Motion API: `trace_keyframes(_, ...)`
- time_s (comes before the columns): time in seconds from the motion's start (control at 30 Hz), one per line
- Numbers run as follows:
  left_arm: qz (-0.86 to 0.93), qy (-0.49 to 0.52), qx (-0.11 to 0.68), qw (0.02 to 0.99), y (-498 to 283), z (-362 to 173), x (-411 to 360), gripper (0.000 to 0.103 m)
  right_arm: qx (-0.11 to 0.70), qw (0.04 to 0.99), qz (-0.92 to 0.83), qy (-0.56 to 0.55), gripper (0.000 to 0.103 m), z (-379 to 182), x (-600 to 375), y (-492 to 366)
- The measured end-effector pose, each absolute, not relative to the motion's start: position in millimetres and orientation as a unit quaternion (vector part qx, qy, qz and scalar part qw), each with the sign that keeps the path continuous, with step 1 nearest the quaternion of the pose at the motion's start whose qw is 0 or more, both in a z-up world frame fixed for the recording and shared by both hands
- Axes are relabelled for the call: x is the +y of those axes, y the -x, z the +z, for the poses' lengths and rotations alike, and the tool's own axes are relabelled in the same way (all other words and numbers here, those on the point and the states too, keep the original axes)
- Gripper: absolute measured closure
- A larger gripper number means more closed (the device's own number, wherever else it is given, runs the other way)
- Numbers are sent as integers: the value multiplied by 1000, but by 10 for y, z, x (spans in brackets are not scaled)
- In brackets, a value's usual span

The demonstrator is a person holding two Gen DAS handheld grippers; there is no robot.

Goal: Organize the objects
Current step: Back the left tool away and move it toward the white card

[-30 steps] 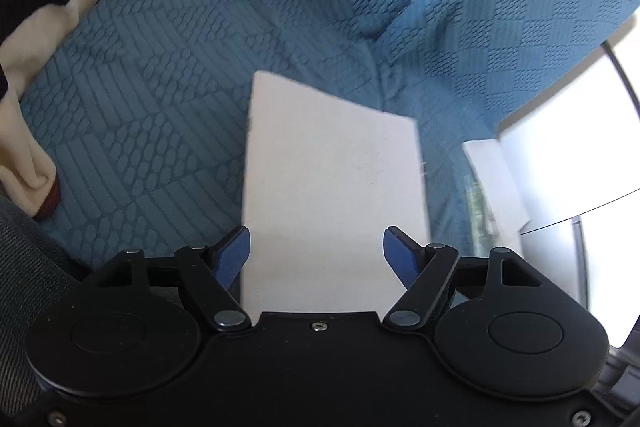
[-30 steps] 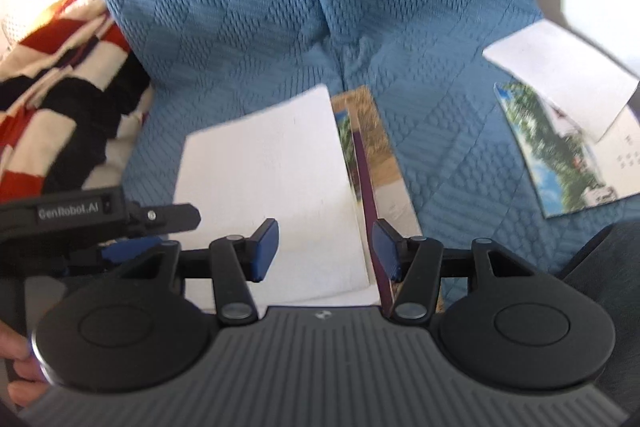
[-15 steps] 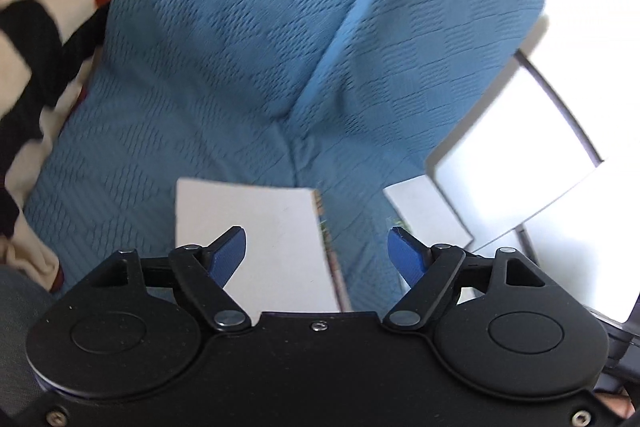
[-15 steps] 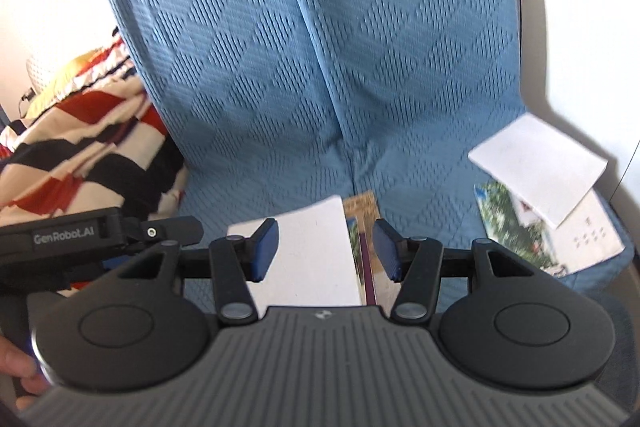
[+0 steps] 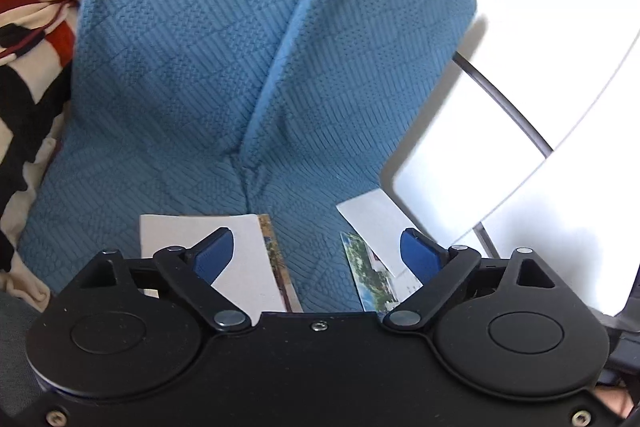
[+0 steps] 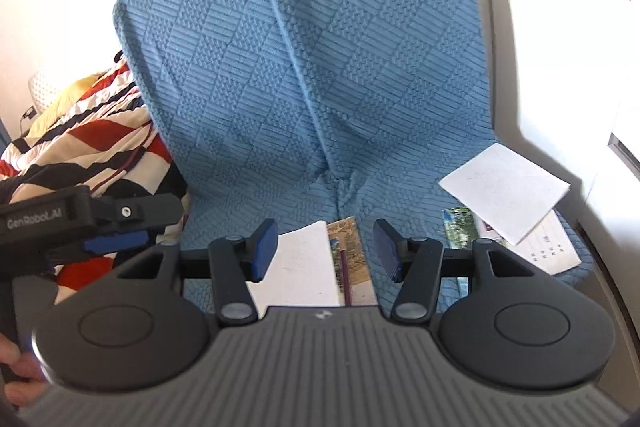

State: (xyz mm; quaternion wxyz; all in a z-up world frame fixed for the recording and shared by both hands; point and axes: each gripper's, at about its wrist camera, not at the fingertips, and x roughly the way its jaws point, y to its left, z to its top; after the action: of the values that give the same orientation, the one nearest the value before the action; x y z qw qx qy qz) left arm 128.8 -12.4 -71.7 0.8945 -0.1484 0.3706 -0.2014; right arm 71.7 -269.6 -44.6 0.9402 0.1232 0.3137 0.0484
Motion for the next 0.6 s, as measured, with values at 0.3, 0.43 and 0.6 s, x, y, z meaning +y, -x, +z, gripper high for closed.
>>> trace_keyframes(0.3, -224, 131, 384, 886, -1064, -797, -549, 1, 320, 937, 13, -142, 47, -458, -3038, -445)
trace_keyframes(0.43, -231, 125, 384, 885, -978, -808, -684, 1, 320, 937, 0, -141, 47, -497, -3155, -325)
trace_keyframes(0.6, -233, 114, 388, 884, -919, -840, -821, 1, 326, 933, -14, -155, 47, -612, -3303, -190)
